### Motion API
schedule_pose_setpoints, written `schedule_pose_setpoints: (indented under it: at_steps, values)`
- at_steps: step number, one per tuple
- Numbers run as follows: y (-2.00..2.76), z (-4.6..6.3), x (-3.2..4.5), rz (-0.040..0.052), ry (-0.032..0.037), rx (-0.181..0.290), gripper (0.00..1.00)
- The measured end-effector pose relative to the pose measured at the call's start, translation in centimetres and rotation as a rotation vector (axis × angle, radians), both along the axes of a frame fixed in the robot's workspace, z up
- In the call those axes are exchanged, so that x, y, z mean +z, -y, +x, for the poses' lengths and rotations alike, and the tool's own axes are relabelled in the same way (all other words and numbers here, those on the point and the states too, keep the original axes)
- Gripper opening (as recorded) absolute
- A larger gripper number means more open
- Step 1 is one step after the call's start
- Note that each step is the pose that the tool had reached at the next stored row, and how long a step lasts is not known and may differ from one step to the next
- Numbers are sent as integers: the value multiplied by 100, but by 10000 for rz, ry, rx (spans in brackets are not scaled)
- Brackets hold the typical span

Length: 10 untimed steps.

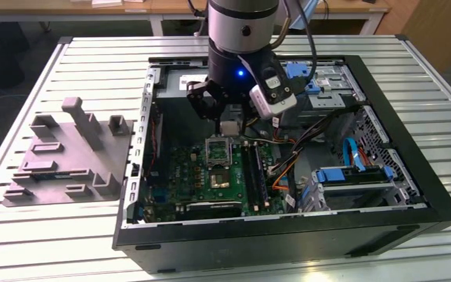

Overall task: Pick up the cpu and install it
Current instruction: 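Place the cpu into insertion slot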

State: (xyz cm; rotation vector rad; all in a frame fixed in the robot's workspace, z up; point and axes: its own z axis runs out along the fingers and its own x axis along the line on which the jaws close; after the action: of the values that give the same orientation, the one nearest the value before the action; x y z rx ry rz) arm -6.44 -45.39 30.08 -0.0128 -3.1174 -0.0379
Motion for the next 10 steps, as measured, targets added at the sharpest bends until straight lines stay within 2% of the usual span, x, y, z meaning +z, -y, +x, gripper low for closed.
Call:
schedule_pose_setpoints:
  at_steps: [10]
  values:
    - [0,0,-3,9,-3,0,47]
